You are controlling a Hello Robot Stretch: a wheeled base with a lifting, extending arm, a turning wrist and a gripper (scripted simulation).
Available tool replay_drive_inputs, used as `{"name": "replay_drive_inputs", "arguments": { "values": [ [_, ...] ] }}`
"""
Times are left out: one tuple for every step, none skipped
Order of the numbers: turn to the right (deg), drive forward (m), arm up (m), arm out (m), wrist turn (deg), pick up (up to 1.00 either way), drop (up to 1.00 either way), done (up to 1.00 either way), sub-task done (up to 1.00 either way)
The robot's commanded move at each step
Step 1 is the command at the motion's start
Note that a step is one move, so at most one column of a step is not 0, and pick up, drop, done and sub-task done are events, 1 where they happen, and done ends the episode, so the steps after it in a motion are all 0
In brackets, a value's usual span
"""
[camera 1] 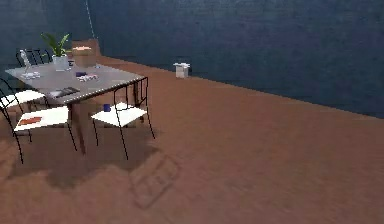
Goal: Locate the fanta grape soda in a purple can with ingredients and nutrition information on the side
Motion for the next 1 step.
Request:
{"name": "replay_drive_inputs", "arguments": {
  "values": [
    [0.0, 1.00, 0.00, 0.00, 0.0, 0.00, 0.00, 0.00, 0.00]
  ]
}}
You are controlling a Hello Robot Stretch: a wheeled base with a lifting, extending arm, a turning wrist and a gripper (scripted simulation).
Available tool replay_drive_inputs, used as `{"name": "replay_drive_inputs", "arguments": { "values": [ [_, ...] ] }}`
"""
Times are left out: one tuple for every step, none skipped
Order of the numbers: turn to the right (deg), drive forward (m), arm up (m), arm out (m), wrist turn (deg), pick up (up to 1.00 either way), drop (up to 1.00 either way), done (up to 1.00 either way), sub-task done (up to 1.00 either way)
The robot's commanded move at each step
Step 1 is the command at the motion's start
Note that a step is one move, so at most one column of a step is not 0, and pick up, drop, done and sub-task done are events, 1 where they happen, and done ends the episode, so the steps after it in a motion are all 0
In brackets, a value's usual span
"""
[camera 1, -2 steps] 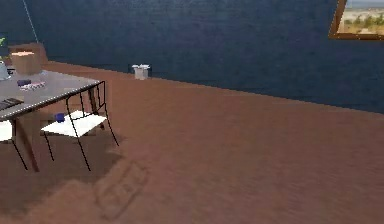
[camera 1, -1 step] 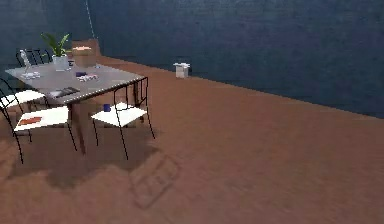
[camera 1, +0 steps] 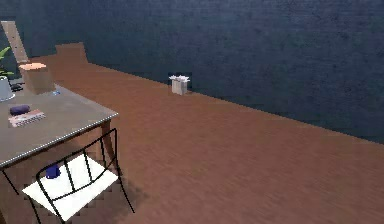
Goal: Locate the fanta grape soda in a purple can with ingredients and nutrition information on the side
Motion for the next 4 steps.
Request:
{"name": "replay_drive_inputs", "arguments": {
  "values": [
    [-3.0, 0.00, 0.00, 0.00, 0.0, 0.00, 0.00, 0.00, 0.00],
    [18.0, 0.00, 0.00, 0.00, 0.0, 0.00, 0.00, 0.00, 0.00],
    [0.0, 0.90, 0.00, 0.00, 0.0, 0.00, 0.00, 0.00, 0.00],
    [-24.0, 0.00, 0.00, 0.00, 0.0, 0.00, 0.00, 0.00, 0.00]
  ]
}}
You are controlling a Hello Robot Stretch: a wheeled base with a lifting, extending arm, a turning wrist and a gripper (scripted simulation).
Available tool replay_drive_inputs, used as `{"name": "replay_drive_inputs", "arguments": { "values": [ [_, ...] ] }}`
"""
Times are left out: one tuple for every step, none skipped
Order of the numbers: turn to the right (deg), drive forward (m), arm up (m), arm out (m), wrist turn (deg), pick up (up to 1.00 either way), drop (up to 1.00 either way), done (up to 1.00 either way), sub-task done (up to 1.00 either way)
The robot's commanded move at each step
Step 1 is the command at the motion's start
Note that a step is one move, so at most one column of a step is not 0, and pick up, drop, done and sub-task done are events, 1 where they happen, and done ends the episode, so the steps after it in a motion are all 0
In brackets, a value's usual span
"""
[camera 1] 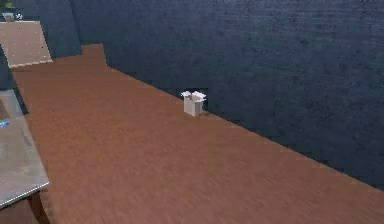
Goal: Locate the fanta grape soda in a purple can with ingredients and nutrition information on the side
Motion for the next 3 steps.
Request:
{"name": "replay_drive_inputs", "arguments": {
  "values": [
    [0.0, 0.15, 0.00, 0.00, 0.0, 0.00, 0.00, 0.00, 0.00],
    [-9.0, 0.00, 0.00, 0.00, 0.0, 0.00, 0.00, 0.00, 0.00],
    [0.0, 0.50, 0.00, 0.00, 0.0, 0.00, 0.00, 0.00, 0.00]
  ]
}}
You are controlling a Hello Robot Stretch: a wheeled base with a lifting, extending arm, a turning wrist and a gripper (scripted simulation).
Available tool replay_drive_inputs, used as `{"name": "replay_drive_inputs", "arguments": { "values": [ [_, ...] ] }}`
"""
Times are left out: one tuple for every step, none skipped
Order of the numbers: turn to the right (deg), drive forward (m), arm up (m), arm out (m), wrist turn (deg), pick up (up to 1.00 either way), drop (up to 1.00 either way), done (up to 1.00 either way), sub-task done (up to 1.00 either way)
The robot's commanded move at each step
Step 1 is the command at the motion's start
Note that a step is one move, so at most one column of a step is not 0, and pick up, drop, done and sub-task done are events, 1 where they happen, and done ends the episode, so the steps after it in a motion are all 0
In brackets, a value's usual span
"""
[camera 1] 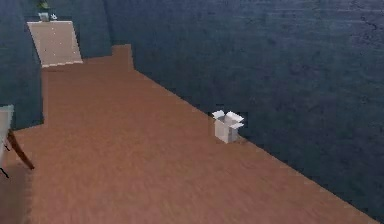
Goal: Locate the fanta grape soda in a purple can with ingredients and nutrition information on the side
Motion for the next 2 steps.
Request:
{"name": "replay_drive_inputs", "arguments": {
  "values": [
    [-45.0, 0.00, 0.00, 0.00, 0.0, 0.00, 0.00, 0.00, 0.00],
    [-24.0, 0.00, 0.00, 0.00, 0.0, 0.00, 0.00, 0.00, 0.00]
  ]
}}
